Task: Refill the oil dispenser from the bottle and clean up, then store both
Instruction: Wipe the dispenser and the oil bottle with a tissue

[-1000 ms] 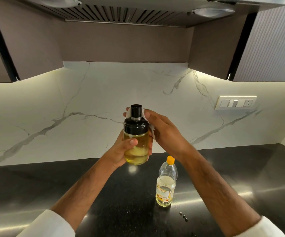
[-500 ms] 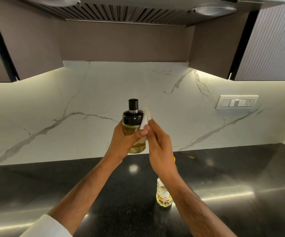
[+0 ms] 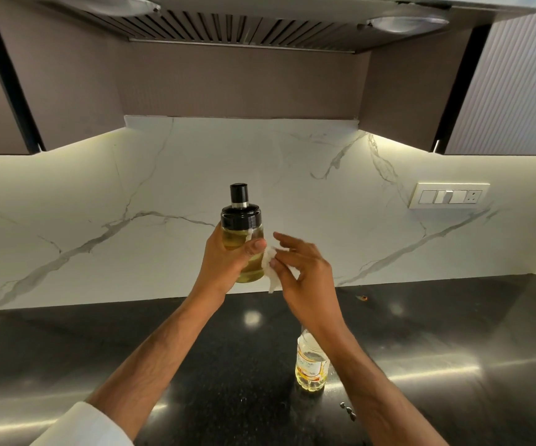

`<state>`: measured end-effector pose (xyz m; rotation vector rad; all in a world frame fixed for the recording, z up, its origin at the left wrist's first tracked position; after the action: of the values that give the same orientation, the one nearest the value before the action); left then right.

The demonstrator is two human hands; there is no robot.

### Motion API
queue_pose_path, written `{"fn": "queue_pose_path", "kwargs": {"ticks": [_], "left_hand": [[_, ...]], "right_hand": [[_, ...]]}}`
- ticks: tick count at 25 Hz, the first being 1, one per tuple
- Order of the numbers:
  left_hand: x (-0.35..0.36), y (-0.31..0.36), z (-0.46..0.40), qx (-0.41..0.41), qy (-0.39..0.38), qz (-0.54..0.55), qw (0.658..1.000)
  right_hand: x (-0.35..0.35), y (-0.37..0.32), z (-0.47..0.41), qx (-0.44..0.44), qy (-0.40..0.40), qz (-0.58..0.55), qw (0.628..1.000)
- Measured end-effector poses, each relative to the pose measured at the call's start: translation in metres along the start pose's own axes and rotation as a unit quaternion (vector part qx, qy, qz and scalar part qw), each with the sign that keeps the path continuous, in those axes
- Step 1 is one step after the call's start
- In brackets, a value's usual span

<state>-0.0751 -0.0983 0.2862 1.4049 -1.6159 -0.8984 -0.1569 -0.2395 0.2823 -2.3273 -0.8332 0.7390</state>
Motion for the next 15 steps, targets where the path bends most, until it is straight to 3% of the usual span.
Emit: {"fn": "queue_pose_path", "kwargs": {"ticks": [3, 7, 12, 15], "left_hand": [[0.007, 0.008, 0.005, 0.011, -0.005, -0.006, 1.0], [0.01, 0.025, 0.006, 0.038, -0.017, -0.001, 0.999], [-0.008, 0.022, -0.003, 0.027, 0.007, -0.017, 0.999], [-0.014, 0.012, -0.008, -0.001, 0.021, -0.031, 0.999]], "right_hand": [[-0.011, -0.01, -0.021, 0.051, 0.079, -0.095, 0.991], [-0.012, -0.013, -0.019, 0.06, 0.115, -0.165, 0.978], [0.006, 0.008, 0.013, 0.047, -0.001, -0.087, 0.995], [-0.009, 0.007, -0.003, 0.076, -0.04, -0.15, 0.985]]}}
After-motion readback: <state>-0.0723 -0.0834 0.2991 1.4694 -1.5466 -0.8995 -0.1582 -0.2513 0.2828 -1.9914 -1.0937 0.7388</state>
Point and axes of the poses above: each hand's wrist, its own z-axis away from the middle knuckle, its own x-axis out of the palm, y = z × x, the point moved 9 cm from there along -z, towards the middle knuckle, and after that the axes turned 11 degrees about y, right-handed, at the moved point
